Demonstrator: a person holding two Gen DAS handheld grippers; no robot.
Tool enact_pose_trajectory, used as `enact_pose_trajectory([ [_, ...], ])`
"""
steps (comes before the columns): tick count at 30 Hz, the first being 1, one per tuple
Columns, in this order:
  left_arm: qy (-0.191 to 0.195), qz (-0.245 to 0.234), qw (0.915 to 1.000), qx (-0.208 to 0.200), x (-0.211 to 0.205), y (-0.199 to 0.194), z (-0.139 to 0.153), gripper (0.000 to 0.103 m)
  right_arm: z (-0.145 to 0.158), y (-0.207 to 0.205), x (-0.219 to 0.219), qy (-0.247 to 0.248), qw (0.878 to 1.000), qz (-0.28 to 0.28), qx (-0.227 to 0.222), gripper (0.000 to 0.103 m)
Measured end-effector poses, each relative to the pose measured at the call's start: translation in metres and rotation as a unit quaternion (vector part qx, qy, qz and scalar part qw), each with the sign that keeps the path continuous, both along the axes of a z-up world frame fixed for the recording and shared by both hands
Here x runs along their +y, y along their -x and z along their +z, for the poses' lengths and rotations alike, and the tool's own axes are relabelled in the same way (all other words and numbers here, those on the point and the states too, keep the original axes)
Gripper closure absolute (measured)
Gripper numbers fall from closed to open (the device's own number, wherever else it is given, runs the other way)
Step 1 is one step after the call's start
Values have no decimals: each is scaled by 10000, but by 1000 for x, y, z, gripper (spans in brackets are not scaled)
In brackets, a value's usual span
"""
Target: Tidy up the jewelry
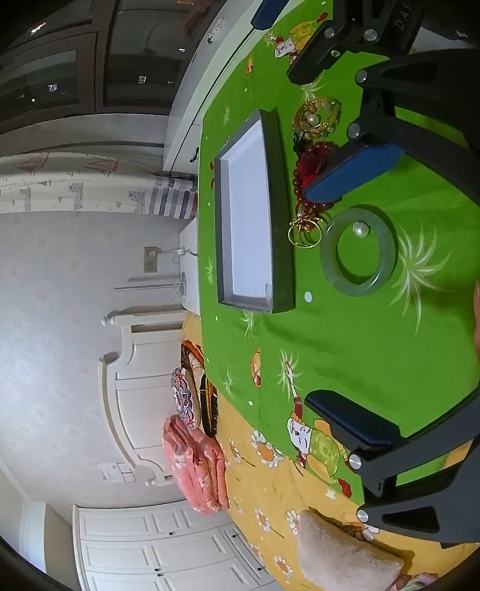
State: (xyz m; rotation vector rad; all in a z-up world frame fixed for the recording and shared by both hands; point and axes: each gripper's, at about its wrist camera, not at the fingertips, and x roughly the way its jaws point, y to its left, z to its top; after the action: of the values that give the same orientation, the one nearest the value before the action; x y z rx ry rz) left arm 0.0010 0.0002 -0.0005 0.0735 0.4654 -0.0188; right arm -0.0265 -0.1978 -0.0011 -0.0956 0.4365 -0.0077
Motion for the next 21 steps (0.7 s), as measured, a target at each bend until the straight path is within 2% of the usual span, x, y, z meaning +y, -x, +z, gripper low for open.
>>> enact_pose_trajectory([
  [21,125,-27,9998,133,4,-2,0,5,0,-1,-1,-45,10000,-32,49,13],
])
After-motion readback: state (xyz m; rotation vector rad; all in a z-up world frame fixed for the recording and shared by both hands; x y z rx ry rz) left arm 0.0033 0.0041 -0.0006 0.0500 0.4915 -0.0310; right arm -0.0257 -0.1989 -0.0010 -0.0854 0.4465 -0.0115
